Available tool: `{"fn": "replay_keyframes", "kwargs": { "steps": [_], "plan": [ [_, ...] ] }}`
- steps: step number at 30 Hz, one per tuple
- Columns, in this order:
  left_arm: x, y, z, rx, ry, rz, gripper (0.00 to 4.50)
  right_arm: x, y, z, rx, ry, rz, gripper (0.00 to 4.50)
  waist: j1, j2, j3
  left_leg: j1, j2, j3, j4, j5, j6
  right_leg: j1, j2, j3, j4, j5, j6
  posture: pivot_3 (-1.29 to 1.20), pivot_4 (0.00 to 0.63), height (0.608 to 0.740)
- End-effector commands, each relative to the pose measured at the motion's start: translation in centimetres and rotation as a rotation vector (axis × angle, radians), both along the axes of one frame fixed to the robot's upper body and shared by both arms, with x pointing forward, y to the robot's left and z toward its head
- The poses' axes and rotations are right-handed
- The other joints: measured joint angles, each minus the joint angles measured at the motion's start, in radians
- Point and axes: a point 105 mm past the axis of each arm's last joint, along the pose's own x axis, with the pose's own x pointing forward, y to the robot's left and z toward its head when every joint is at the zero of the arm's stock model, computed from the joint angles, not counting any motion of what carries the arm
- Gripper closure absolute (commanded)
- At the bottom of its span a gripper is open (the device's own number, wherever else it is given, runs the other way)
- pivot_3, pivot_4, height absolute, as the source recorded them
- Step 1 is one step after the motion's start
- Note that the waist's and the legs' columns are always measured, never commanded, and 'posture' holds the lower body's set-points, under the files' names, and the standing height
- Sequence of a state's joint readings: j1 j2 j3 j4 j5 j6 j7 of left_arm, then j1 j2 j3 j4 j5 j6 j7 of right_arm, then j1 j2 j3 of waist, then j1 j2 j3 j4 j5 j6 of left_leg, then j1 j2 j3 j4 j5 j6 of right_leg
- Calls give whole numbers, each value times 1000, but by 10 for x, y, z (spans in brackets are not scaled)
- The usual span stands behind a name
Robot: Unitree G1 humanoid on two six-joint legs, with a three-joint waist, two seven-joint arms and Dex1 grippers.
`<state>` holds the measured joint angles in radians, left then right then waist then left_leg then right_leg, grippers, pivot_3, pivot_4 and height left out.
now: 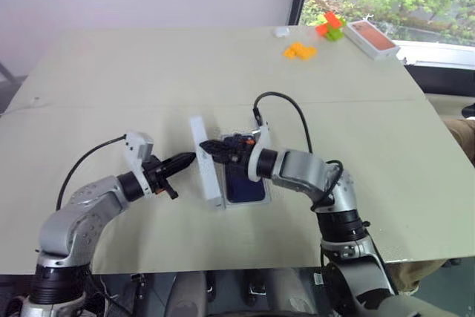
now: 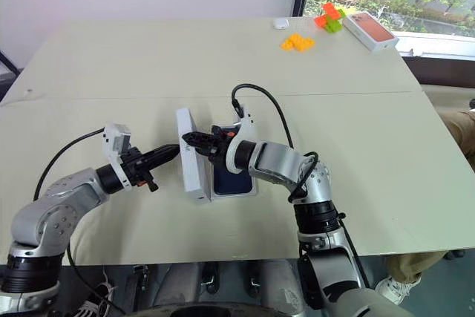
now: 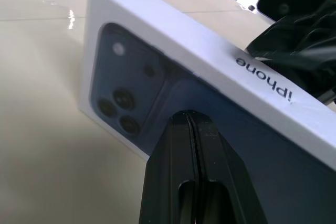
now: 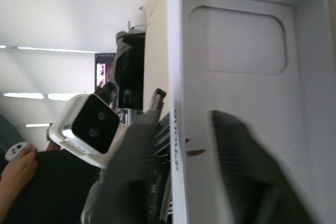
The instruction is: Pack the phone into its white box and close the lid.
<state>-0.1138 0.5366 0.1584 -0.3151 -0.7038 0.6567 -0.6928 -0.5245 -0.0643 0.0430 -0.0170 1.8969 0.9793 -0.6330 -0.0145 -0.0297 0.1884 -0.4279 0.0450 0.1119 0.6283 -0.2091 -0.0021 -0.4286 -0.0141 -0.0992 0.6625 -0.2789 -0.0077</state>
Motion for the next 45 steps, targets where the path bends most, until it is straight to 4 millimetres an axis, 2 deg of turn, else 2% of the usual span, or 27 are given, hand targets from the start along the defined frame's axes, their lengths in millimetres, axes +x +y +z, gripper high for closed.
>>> {"fn": "replay_keyframes", "kwargs": {
  "steps": [1, 3, 9, 11, 14, 17, 22, 27, 33, 38, 45],
  "plan": [
    [1, -5, 4, -2, -34, -4, 4500, -5, 4, 11, 20, -52, 24, 996, -1, 0, 0, 0, 0, 0, 0, 0, 0, 0, 0, 0, 0, 0, 0, 0, 150, 737],
    [2, -4, 5, -5, -37, 1, 4500, -4, 3, 15, 17, -94, 26, 21, 1, 0, 0, 0, 0, 0, 0, 0, 0, 0, 0, 0, 0, 0, 0, 0, 150, 737],
    [2, 0, 6, -11, -29, 10, 4500, 5, -14, 30, -105, -365, 30, 21, 4, 0, 0, 0, 0, 0, 1, 0, 0, 0, 0, 0, 0, 0, 0, 0, 150, 737],
    [1, 0, 6, -7, -33, 11, 4500, 12, -28, 40, -203, -537, 26, 21, 4, 1, 0, 0, 0, 0, 0, 0, 0, 0, 0, 0, -1, 0, 0, 0, 150, 737],
    [3, 1, 5, -7, -39, 17, 4500, 12, -44, 50, -376, -842, 106, 21, 6, 2, 1, -1, 0, 0, 0, 0, 0, 0, 0, 0, -2, 0, 0, 0, 150, 737],
    [4, -2, 3, -14, -33, 9, 4500, -2, -61, 47, -547, -1201, 295, 21, 10, 3, 2, -1, 0, 0, 0, -1, 1, 0, 0, 0, -5, 0, 0, 0, 150, 737],
    [9, -9, 4, -28, -41, -9, 4500, -4, -88, 37, -647, -1466, 447, 21, 9, 3, 2, -2, 0, 0, -3, -1, 2, 0, 2, 0, -8, 0, 0, 0, 150, 737],
    [11, -24, 7, -38, -54, -54, 4500, -3, -105, 29, -630, -1456, 504, 21, 10, 2, 2, -1, 0, 0, -1, -1, 2, 1, 2, 0, -8, 1, 1, 0, 150, 737],
    [12, -42, 2, -27, -52, -106, 4500, 10, -118, 28, -677, -1445, 479, 21, 25, 2, 2, -1, 0, 0, 1, -1, 2, 2, 2, 0, -8, 2, 1, 0, 150, 737],
    [15, -55, 7, -51, -59, -126, 4500, 17, -132, 18, -747, -1425, 497, 21, 29, 2, 2, -1, 0, 0, 1, -1, 2, 2, 2, 0, -8, 2, 1, 0, 150, 737],
    [16, -70, 3, -76, -48, -128, 4500, 20, -152, 12, -799, -1388, 555, 21, 28, 2, 2, -1, 0, 0, 2, -1, 2, 3, 2, 0, -7, 2, 1, 0, 150, 737]
  ]
}}
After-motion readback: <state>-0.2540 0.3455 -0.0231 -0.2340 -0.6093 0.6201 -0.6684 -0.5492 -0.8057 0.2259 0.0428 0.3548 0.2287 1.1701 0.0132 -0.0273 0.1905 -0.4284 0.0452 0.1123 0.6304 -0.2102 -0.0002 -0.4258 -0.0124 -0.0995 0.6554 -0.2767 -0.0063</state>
